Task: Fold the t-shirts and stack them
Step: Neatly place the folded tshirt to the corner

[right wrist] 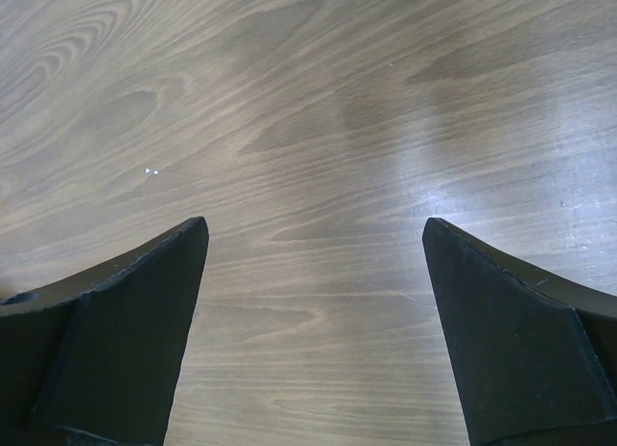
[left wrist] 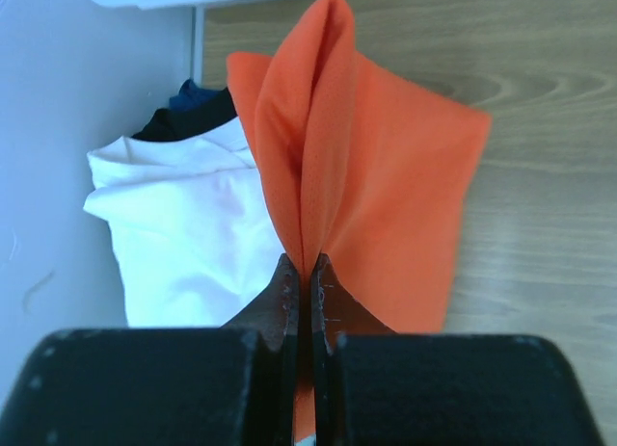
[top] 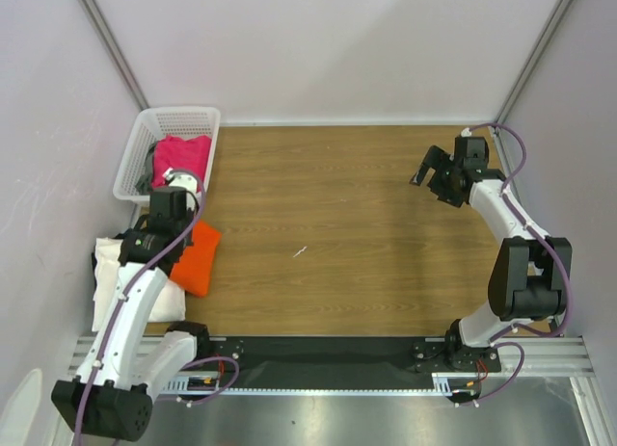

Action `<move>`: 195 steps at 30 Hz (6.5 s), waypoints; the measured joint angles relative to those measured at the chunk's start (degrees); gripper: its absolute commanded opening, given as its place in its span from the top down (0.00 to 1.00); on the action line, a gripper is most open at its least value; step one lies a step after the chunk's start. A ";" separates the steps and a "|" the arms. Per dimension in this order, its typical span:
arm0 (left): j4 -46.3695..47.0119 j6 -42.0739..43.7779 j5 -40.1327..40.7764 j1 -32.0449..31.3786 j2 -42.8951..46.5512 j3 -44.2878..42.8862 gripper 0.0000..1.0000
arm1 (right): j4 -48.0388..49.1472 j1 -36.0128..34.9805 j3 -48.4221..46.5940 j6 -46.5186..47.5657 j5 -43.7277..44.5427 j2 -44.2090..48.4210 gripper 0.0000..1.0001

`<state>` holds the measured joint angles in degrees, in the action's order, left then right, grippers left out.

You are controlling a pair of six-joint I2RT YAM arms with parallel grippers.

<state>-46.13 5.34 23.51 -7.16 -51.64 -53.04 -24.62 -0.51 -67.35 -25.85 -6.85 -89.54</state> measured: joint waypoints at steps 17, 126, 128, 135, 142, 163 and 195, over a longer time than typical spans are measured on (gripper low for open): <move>-1.88 13.55 -1.25 15.45 11.30 7.67 0.99 | -0.55 0.00 -1.77 1.55 2.71 -5.86 0.00; -2.56 -46.99 2.01 -4.09 -4.81 10.34 0.00 | -5.62 -13.44 -11.85 3.93 5.77 -7.43 0.00; -2.69 -45.46 1.92 -4.09 -3.30 8.68 0.00 | -2.97 -15.52 -10.75 4.11 4.09 -7.30 0.00; -5.42 -37.48 -4.61 2.36 1.40 -0.13 0.00 | 10.05 -26.32 1.84 -0.55 -0.76 -3.58 0.00; -2.86 -36.89 -9.22 9.84 0.42 6.14 0.00 | 16.61 -26.18 9.84 -5.01 -0.92 4.48 0.00; -1.40 -57.02 -0.35 15.80 13.25 21.68 0.00 | 15.19 -14.97 12.61 -4.85 -3.69 18.78 0.01; 24.00 -43.76 -7.78 11.41 6.91 28.63 0.02 | 15.10 -14.62 12.59 -5.70 -4.61 12.70 0.00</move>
<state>-22.13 -38.41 15.73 4.25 -44.73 -24.40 -9.52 -15.14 -54.76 -31.55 -11.46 -76.84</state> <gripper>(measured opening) 0.956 0.995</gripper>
